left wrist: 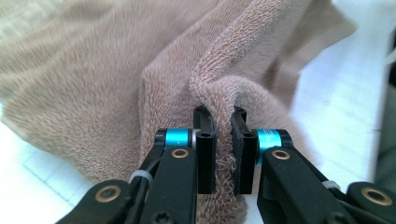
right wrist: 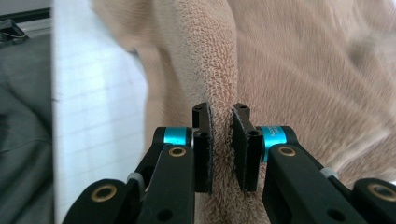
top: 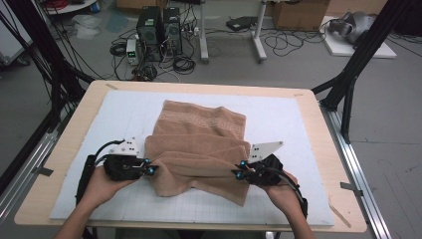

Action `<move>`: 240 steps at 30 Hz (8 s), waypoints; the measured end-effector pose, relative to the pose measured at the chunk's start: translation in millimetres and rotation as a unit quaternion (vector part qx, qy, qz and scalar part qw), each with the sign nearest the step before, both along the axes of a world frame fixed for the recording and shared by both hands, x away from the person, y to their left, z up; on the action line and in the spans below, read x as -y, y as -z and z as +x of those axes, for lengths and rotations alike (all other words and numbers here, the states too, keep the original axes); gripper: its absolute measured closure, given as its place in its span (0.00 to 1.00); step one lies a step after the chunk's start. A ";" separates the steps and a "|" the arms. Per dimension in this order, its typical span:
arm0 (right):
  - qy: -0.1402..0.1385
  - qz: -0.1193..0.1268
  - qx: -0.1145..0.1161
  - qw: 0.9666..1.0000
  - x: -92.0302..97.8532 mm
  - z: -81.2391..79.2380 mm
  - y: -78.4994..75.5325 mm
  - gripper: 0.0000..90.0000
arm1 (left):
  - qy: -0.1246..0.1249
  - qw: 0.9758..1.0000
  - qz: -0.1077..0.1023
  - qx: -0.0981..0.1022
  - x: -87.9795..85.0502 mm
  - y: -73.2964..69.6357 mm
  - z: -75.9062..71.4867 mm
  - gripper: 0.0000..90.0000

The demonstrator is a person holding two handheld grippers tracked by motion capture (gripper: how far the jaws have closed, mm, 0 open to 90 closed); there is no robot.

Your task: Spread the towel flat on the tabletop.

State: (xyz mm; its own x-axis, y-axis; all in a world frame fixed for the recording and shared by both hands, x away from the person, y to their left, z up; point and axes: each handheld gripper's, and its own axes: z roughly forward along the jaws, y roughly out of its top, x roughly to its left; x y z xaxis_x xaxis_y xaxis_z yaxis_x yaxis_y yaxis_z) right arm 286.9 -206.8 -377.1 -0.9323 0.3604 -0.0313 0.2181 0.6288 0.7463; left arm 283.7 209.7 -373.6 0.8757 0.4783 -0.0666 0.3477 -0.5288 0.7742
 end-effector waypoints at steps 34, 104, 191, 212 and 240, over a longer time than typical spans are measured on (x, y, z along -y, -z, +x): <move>0.001 -0.021 -0.053 0.998 -14.4 11.5 62.4 0.74 | -0.030 0.998 0.041 -0.022 7.3 53.3 10.6 0.82; -0.067 0.021 -0.043 0.997 -15.0 -59.4 29.4 0.91 | 0.048 0.998 0.040 0.031 -3.8 27.9 -68.4 0.95; -0.040 0.029 -0.036 0.998 2.7 -31.9 49.7 0.78 | 0.010 1.000 0.000 0.025 -20.7 65.1 -68.6 0.75; -0.078 0.011 -0.052 0.996 8.2 -48.0 50.6 0.93 | 0.006 1.000 -0.019 0.009 -20.5 61.6 -63.8 0.80; 0.026 0.044 -0.055 0.997 11.9 -15.1 48.9 0.43 | -0.038 0.999 -0.023 0.013 -21.7 56.0 -45.9 0.66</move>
State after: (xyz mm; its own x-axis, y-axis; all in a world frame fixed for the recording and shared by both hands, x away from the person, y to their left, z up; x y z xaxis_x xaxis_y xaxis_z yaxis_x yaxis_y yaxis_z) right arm 271.8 -218.6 -426.0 -0.9079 0.4060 0.1047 0.3331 0.5470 0.7680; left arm 237.8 231.3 -429.5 0.8392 0.5397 -0.0674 0.3646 -0.4663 0.8060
